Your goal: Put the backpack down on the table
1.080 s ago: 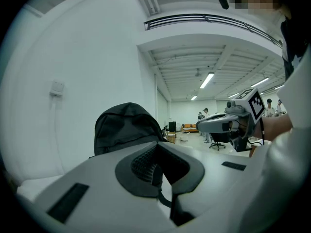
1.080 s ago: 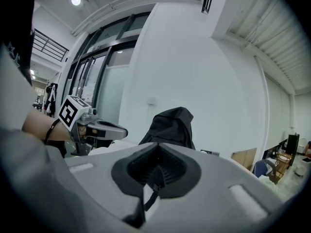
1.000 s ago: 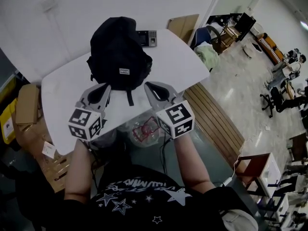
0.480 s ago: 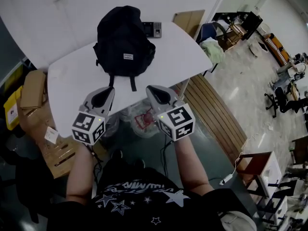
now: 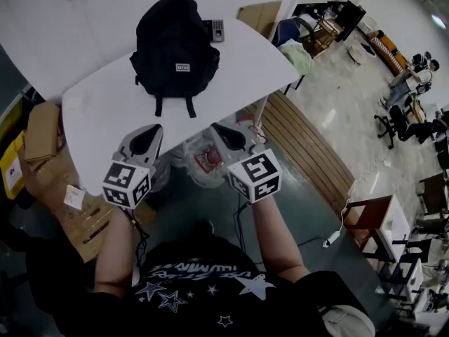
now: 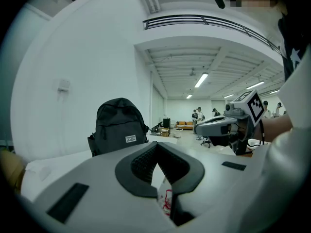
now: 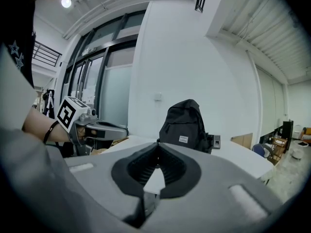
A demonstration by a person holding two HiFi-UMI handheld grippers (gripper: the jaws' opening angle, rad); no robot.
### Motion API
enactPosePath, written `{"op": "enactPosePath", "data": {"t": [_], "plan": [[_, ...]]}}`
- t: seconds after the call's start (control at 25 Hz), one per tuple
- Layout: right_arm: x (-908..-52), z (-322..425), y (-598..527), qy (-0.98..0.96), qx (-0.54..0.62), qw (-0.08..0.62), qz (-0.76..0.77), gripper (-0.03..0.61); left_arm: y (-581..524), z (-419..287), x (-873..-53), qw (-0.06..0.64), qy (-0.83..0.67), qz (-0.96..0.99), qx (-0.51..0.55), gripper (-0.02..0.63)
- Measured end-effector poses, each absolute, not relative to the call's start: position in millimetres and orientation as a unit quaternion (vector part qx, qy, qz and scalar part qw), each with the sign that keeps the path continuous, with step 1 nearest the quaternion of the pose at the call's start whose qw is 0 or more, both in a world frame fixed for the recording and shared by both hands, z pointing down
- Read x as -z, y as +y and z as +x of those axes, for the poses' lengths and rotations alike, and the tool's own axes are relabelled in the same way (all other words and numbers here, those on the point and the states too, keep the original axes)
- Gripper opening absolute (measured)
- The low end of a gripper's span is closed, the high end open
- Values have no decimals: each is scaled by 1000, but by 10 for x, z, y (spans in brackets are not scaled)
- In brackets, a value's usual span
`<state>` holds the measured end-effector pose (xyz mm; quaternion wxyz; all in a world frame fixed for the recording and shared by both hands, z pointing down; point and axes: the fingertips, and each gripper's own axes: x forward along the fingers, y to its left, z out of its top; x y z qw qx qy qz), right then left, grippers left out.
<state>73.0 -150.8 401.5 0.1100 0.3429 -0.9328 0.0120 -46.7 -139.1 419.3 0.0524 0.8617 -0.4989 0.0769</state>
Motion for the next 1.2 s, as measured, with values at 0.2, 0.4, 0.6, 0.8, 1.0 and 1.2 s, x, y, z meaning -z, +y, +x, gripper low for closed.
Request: {"op": "enactPosePath", "data": {"t": [0.2, 0.4, 0.6, 0.8, 1.0, 1.2], "plan": [[-3942, 509, -1201, -925, -8, 120, 360, 0, -1062, -698, -4129, 49, -482, 872, -74, 8], [-3904, 306, -875, -918, -4, 119, 378, 0, -767, -910, -4085, 48, -474, 877, -62, 8], [-3874, 139, -519, -912, 4, 123, 392, 0, -440, -1036, -4079, 49, -457, 886, -59, 8], [-3843, 1, -178, -908, 11, 129, 398, 0, -135, -1124, -4045, 45, -442, 895, -50, 8], [-3848, -164, 126, -904, 22, 150, 400, 0, 137, -1237, -4008, 45, -436, 898, -40, 8], [-3885, -289, 403, -900, 19, 158, 406, 0, 412, -1328, -4005, 44, -429, 902, -37, 8]]}}
